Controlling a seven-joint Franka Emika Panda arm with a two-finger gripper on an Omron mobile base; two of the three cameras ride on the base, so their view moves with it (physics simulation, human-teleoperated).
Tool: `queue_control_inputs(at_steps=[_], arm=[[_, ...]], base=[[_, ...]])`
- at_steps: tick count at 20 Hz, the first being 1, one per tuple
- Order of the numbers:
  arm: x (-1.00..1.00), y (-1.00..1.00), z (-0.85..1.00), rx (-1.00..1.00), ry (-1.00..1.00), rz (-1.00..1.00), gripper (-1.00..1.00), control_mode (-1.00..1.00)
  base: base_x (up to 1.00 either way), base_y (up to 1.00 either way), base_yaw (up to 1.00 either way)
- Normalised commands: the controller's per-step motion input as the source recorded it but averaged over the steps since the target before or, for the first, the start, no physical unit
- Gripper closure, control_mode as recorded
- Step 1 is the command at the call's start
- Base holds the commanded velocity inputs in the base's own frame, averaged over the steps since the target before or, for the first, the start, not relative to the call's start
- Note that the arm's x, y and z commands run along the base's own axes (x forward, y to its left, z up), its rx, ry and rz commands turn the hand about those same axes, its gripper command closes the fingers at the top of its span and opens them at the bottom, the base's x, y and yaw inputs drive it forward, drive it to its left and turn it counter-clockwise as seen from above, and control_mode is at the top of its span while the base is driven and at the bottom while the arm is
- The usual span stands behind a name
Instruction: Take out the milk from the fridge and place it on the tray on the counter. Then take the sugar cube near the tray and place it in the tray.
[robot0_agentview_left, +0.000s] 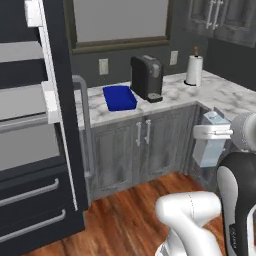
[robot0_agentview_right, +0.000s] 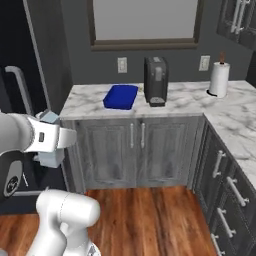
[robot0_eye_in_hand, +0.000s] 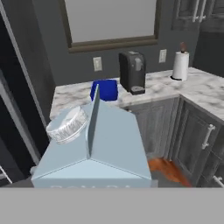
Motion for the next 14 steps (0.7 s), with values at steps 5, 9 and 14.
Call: queue_control_inputs(at_steps=[5, 9, 14], arm=[[0.0, 0.0, 0.0, 0.0, 0.0, 0.0, 1.0, 1.0], [0.0, 0.0, 0.0, 0.0, 0.0, 0.0, 1.0, 1.0], [0.0, 0.0, 0.0, 0.0, 0.0, 0.0, 1.0, 1.0]], base=[[0.96, -0.08, 0.14], [0.78, 0.0, 0.16], [0.32, -0.48, 0.26]])
